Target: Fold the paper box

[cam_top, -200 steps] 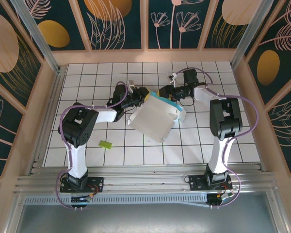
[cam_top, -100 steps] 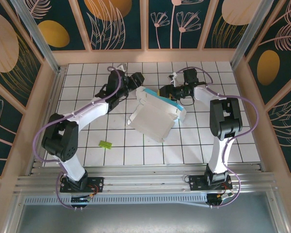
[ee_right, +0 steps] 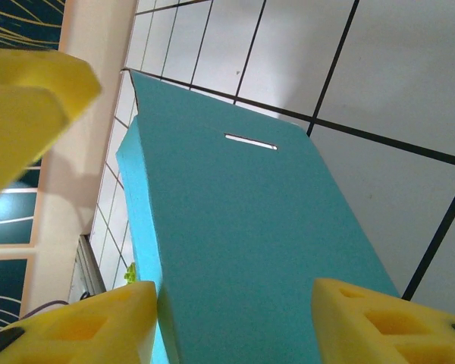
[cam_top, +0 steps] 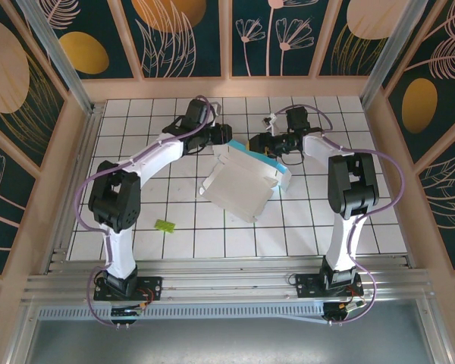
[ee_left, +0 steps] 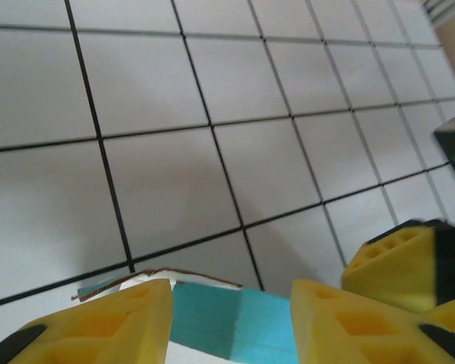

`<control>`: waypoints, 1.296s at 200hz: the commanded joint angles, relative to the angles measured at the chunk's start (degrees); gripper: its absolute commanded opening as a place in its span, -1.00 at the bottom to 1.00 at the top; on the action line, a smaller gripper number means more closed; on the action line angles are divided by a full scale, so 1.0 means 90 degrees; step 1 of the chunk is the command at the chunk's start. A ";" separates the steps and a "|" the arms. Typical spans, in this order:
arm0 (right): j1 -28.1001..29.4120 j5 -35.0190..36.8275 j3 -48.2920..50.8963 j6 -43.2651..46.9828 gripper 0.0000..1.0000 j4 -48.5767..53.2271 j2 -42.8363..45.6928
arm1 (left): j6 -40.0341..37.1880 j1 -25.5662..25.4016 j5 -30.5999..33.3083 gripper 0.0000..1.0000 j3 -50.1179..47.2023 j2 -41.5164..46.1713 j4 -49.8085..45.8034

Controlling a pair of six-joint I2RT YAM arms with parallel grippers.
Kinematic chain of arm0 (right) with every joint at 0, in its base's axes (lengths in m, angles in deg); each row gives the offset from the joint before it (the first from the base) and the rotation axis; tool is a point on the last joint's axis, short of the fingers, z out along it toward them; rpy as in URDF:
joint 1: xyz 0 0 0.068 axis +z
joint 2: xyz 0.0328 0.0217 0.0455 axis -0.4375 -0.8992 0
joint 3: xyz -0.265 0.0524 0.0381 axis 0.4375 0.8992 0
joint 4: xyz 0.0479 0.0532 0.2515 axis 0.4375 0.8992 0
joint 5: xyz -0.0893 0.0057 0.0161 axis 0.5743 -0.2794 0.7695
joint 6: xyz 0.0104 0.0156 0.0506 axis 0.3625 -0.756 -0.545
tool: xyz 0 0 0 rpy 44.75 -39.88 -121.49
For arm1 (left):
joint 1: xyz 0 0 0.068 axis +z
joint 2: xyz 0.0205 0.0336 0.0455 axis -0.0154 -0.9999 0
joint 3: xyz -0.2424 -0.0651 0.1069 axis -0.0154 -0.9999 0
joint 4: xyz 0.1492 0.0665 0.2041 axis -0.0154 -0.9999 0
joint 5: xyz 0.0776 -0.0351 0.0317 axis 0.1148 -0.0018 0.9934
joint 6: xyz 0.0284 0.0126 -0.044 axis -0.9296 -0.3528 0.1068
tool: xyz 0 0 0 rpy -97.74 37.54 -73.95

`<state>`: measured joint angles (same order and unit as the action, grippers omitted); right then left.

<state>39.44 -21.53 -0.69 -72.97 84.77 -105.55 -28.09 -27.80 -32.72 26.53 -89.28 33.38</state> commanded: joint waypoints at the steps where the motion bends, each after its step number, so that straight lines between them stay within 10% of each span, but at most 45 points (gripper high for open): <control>1: 0.0057 0.0248 -0.0152 0.0173 0.12 0.0372 0.0022 | -0.0090 -0.0006 -0.0516 -0.14 0.0257 -0.0184 -0.0234; 90: 0.0080 0.0327 -0.0231 0.0165 0.12 0.0424 -0.0029 | 0.0388 -0.0003 -0.1183 -0.53 0.0062 -0.0347 0.0267; 143: 0.0076 0.0390 -0.0254 0.0226 0.12 0.0494 -0.0036 | 0.0019 -0.0008 -0.0060 -0.02 -0.0493 0.0305 0.0282; 205: 0.0090 0.0468 -0.0269 0.0216 0.11 0.0483 -0.0095 | -0.0079 -0.0004 0.0412 -0.09 -0.2771 0.1441 0.1718; 259: 0.0085 0.0551 -0.0322 0.0264 0.12 0.0606 -0.0076 | -0.0170 -0.0013 0.0007 -0.13 -0.2434 0.0415 0.1747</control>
<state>39.92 -19.30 -2.26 -72.36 87.22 -105.55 -28.22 -27.74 -31.38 2.07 -81.26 47.13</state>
